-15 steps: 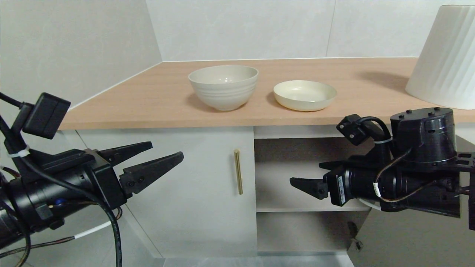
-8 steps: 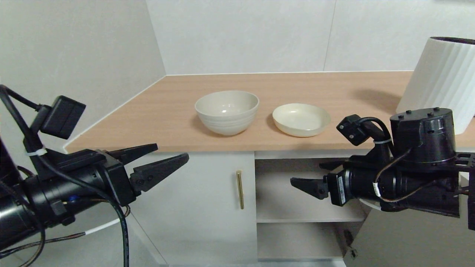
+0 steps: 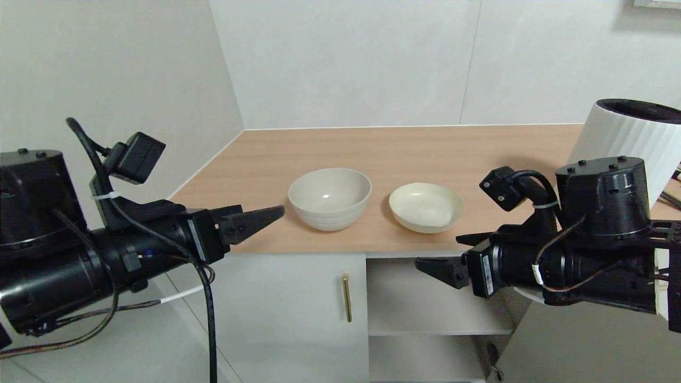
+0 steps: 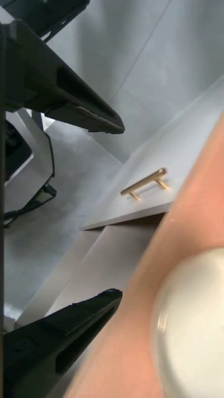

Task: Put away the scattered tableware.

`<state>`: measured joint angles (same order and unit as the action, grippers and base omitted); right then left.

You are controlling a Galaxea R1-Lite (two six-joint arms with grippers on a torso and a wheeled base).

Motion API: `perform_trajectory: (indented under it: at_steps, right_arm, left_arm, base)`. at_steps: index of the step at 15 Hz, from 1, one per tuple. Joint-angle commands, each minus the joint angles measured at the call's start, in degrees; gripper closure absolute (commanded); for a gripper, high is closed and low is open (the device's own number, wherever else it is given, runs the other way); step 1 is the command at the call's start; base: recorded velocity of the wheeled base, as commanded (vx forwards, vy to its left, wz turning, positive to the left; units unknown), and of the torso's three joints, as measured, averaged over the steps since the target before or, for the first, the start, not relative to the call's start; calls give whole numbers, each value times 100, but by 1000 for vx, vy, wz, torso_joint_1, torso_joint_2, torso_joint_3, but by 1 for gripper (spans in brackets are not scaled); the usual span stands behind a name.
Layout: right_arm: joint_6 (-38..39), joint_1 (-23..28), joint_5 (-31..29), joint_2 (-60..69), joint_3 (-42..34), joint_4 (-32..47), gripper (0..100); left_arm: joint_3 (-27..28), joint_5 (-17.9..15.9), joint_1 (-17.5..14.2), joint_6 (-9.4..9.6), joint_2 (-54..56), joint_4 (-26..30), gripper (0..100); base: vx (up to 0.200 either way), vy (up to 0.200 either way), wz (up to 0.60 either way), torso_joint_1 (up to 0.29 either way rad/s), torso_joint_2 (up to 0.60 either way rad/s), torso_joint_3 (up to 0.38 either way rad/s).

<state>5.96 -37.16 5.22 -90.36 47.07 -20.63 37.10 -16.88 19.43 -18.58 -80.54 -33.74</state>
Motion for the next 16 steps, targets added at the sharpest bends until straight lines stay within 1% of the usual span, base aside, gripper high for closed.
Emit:
perform_trajectory:
  at_steps: [1, 2, 3, 4, 6, 7, 8, 9, 11, 12, 13, 14, 15, 16]
  right_arm:
    - [2, -2, -3, -35, -5, -3, 0]
    - [2, -2, 6, -43, -5, -3, 0]
    - [2, -2, -3, -43, 4, -3, 0]
    - [2, -2, -3, -43, 4, -12, 0]
    - [19, 7, -21, -43, 66, -12, 0]
    - [54, -2, -47, -70, 215, 32, 0]
    - [98, -2, -65, -105, 312, 59, 0]
    - [441, 7, -223, -184, 549, 199, 0]
    - [907, 7, -601, -325, 1024, 674, 0]
    - [1364, 24, -882, -500, 1437, 1026, 0]
    - [1636, 121, -1102, -650, 1692, 1175, 0]
    - [1786, 218, -1313, -808, 1920, 1307, 0]
    - [1865, 297, -1409, -896, 2043, 1386, 0]
    - [1970, 437, -1585, -1045, 2219, 1456, 0]
  left_arm:
    - [307, 18, -80, -559, -410, 8, 0]
    - [439, 45, -80, -937, -480, 26, 0]
    - [483, 45, -80, -1043, -506, 35, 0]
    - [518, 54, -80, -1218, -541, 35, 0]
    - [536, 45, -80, -1271, -559, 26, 0]
    - [597, 62, -80, -1297, -585, 43, 0]
    - [650, 80, -80, -1359, -612, 96, 0]
    - [870, 221, -80, -1544, -664, 465, 0]
    - [1221, 414, -80, -1728, -779, 1098, 0]
    - [1511, 599, -80, -1992, -902, 1493, 0]
    - [1661, 695, -80, -2203, -1007, 1643, 0]
    - [1766, 766, -80, -2370, -1104, 1731, 0]
    - [1810, 783, -80, -2422, -1174, 1766, 0]
    - [1854, 818, -80, -2537, -1315, 1766, 0]
  base:
    - [0, 0, 0, 193, -452, -256]
    - [0, 0, 0, 105, -251, -144]
    - [0, 0, 0, 66, -139, -85]
    - [0, 0, 0, 32, -80, -41]
    - [0, 0, 0, 0, 0, 0]
    - [0, 0, 0, 0, 0, 0]
    - [0, 0, 0, 0, 0, 0]
    - [0, 0, 0, 0, 0, 0]
    - [0, 0, 0, 0, 0, 0]
    - [0, 0, 0, 0, 0, 0]
    - [0, 0, 0, 0, 0, 0]
    - [0, 0, 0, 0, 0, 0]
    - [0, 0, 0, 0, 0, 0]
    - [0, 0, 0, 0, 0, 0]
